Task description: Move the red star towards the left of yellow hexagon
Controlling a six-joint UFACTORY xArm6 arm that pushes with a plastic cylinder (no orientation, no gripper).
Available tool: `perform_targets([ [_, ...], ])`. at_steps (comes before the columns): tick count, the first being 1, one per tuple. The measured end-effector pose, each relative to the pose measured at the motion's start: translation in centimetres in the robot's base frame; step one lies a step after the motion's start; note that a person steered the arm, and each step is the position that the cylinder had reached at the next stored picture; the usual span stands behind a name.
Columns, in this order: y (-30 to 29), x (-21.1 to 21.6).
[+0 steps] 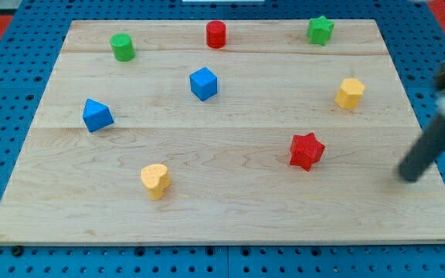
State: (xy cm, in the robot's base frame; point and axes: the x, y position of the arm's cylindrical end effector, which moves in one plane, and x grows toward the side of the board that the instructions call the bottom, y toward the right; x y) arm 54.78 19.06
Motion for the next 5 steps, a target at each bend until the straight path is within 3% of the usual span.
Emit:
perform_targets([
  [1,-9.7,0.1],
  [5,-8.8,-7.0],
])
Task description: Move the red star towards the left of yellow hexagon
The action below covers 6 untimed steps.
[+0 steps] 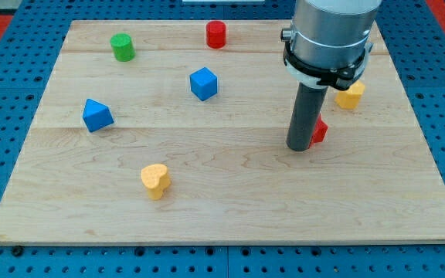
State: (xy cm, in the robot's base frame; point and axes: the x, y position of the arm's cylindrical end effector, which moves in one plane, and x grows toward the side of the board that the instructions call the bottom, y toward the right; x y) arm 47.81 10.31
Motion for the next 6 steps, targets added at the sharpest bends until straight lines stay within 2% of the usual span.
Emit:
perform_targets([
  [2,5.0,0.0],
  [3,7.2,-2.1],
  [4,4.2,-3.9],
  [5,-2.6,-5.3],
  [6,-1.5,-6.7],
])
